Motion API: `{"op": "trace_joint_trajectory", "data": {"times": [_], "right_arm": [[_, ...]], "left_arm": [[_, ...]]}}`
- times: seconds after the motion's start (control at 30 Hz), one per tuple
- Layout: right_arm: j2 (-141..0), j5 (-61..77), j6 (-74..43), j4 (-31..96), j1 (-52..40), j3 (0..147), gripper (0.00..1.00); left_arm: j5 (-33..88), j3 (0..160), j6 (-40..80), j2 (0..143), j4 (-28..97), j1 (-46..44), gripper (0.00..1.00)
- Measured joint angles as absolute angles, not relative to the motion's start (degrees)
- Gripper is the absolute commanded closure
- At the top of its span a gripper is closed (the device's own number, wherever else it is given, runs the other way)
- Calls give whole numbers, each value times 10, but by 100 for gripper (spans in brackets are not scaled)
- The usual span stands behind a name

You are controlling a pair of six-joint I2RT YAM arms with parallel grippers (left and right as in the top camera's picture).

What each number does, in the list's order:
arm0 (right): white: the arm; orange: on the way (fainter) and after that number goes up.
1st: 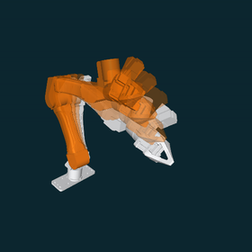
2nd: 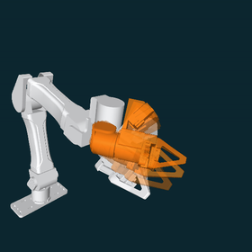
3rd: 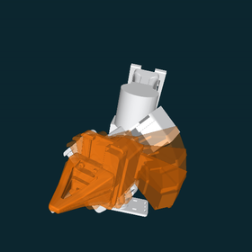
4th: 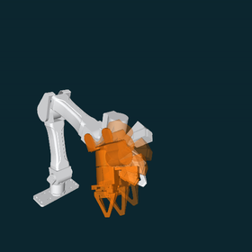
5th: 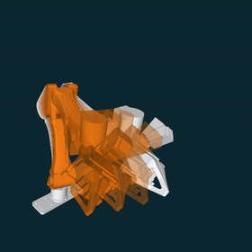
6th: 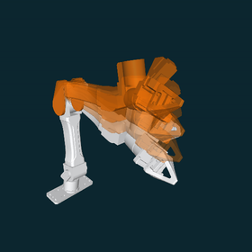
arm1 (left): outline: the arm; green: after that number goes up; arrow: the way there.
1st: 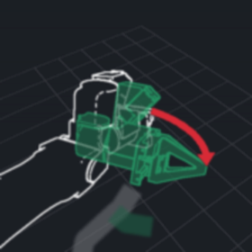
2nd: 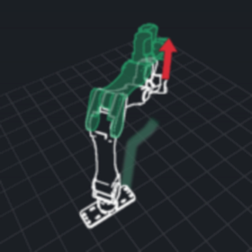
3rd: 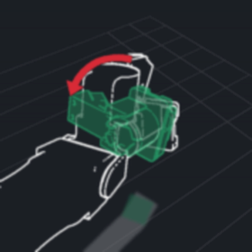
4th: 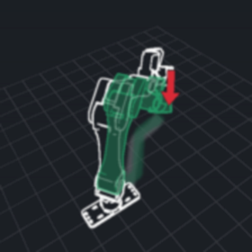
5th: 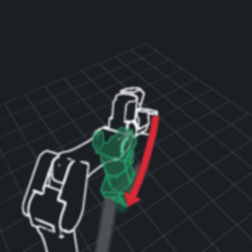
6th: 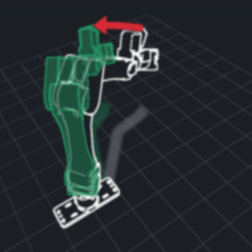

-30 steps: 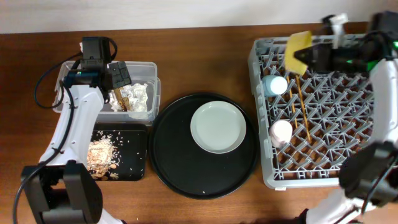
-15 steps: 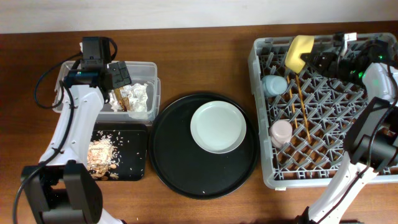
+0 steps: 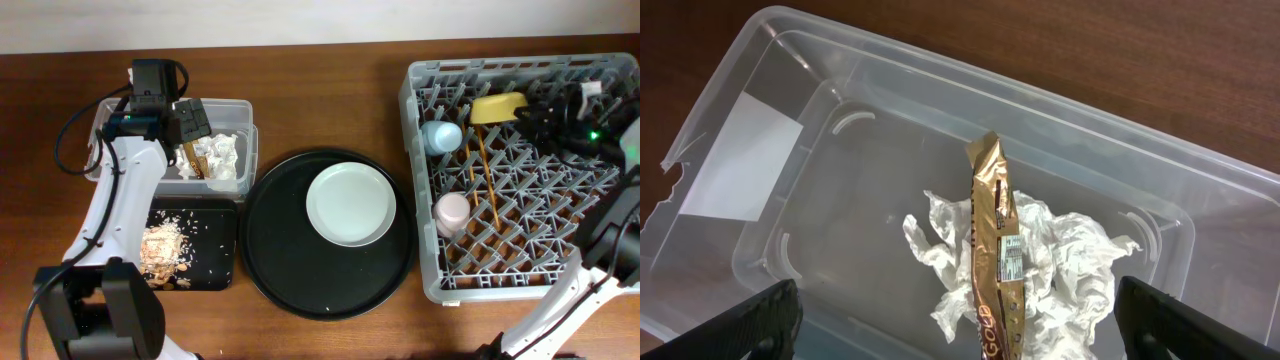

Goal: Sort waste into correct bins and load items into the dishwasher rack
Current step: 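Carry the yellow bowl into the dish rack and release, then grasp the white plate edge with the right gripper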

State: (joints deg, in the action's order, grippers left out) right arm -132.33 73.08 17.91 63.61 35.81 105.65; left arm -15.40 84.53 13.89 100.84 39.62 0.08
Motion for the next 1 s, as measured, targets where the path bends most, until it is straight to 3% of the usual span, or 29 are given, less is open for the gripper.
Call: {"op": "trace_joint_trajectory", "data": {"times": [0.1,0.27,0.47,0.57,0.73,1.0], "right_arm": [[-1322,710,166,660,380,1056,9],[-1286,626,131,675,398,1056,5],[-1148,452,74,691,334,1056,1],[-1060,372,62,715,247,1056,1],[-945,227,20,776,18,1059,1],[-964,79,-72,789,-263,1059,1]], "left_arm": [[-154,845,139,1008,396,1,1],[-154,845,139,1008,396,1,1],[-154,845,139,1008,396,1,1],[-154,845,139,1008,396,1,1],[-154,845,139,1008,396,1,1],[-154,845,139,1008,396,1,1]]}}
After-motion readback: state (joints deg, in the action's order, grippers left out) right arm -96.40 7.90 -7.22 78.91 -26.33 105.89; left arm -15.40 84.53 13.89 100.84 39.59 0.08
